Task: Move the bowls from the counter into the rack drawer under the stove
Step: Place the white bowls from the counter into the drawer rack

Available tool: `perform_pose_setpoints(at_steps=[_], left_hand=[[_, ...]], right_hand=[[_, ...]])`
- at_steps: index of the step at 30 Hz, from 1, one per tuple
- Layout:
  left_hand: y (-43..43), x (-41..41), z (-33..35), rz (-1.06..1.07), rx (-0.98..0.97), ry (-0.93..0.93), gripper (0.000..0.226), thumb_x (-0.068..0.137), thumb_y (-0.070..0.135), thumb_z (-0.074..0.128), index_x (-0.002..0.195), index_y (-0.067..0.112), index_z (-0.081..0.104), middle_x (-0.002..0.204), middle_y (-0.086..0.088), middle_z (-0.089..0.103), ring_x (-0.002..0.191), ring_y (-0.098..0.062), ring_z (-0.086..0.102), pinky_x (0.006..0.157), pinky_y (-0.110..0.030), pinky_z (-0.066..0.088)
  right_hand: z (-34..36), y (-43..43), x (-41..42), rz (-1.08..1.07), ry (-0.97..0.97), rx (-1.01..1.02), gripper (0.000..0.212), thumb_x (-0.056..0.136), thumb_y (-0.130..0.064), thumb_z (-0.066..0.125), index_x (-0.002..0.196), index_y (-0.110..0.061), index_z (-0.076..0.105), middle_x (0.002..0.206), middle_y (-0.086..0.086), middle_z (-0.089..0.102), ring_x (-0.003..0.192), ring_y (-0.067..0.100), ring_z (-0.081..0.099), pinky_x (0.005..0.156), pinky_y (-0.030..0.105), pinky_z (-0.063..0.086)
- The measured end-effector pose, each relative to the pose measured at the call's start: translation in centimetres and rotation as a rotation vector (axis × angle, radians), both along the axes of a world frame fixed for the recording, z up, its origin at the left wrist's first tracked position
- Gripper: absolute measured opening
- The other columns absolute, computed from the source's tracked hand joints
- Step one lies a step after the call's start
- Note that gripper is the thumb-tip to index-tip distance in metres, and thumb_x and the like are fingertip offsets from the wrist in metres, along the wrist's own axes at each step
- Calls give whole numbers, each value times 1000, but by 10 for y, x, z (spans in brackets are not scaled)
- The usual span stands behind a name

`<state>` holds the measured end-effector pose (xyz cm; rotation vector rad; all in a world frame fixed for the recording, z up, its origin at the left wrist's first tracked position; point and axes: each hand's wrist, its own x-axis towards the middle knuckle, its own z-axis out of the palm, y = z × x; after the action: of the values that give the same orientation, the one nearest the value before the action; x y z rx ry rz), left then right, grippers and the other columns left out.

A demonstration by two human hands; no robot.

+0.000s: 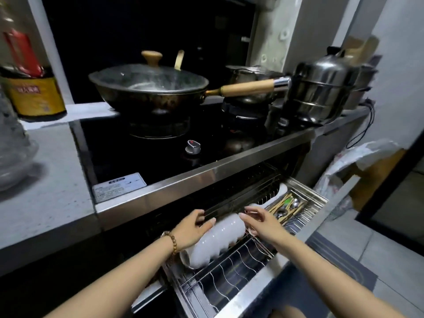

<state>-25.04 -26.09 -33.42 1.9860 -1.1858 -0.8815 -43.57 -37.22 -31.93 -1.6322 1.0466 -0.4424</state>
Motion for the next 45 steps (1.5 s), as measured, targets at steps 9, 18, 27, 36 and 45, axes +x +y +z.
perform_pose_setpoints(at_steps=[9,18,27,36,45], left_hand=[[58,0,163,-45,-511,-384,63,88,53,44,142,21,36,141,10,43,133,-7,38,108,-21,28],[146,52,269,104,-603,-582,74,80,61,36,142,21,34,146,3,41,134,-9,35,108,-23,28],[231,121,302,351,-569,-731,61,89,52,43,142,21,35,147,3,40,134,-12,36,102,-21,26],[283,184,289,542,-477,-589,62,88,49,47,139,16,38,146,-1,42,131,-15,41,103,-27,33],[281,220,257,564,-322,-360,71,84,59,47,141,18,34,146,-2,41,133,-19,39,106,-34,33]], right_hand=[[150,36,7,75,-148,-528,50,84,-33,67,130,-24,51,124,-11,54,121,3,47,97,16,32],[240,89,76,264,-287,-656,59,82,-42,66,136,-32,44,144,-8,45,133,11,41,100,24,35],[275,144,165,456,-316,-690,63,76,-56,65,133,-41,43,141,-10,46,131,8,42,109,35,38],[275,182,240,600,-303,-574,71,79,-48,68,141,-28,39,151,-6,36,133,14,41,105,27,36],[260,196,294,660,-275,-483,59,82,-36,69,134,-24,45,135,-6,47,126,13,45,95,22,36]])
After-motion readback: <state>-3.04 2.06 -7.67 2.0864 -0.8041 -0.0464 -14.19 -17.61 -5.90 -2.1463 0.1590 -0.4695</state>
